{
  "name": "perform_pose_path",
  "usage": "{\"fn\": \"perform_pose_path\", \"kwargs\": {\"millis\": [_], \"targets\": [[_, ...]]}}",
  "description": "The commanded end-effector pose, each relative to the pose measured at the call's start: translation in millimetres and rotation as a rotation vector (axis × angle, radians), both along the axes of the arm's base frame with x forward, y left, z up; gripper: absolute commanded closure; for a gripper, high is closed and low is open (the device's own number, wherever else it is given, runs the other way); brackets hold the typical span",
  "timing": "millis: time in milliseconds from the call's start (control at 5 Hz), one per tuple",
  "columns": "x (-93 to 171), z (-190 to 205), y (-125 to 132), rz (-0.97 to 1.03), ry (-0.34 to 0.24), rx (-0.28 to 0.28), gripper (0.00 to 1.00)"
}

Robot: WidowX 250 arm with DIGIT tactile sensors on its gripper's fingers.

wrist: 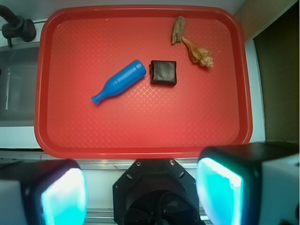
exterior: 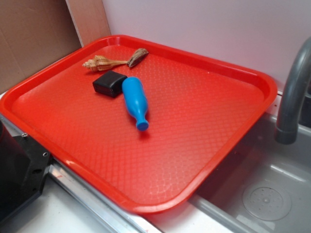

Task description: Grab the blue bottle.

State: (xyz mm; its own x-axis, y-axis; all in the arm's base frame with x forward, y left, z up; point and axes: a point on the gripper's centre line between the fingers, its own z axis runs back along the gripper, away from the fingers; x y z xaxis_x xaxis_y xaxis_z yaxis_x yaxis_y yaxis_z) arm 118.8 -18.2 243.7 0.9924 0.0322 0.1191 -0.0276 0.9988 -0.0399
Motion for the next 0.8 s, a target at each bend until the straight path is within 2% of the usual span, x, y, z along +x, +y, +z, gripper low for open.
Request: {"fn": "perform_pose_path", "kwargs": {"millis": [0,200,400,600], "targets": [[0.0,0.0,0.0,0.000,0.000,0.000,0.00],[8.1,-50.0,-4.4,0.043,0.060,-0.011,0.00],[16.3,-97.9,-28.6,0.271,0.020,0.103,0.00],[31.3,-121.1,-41.2,0.430,-0.001,0.096,0.00]]}}
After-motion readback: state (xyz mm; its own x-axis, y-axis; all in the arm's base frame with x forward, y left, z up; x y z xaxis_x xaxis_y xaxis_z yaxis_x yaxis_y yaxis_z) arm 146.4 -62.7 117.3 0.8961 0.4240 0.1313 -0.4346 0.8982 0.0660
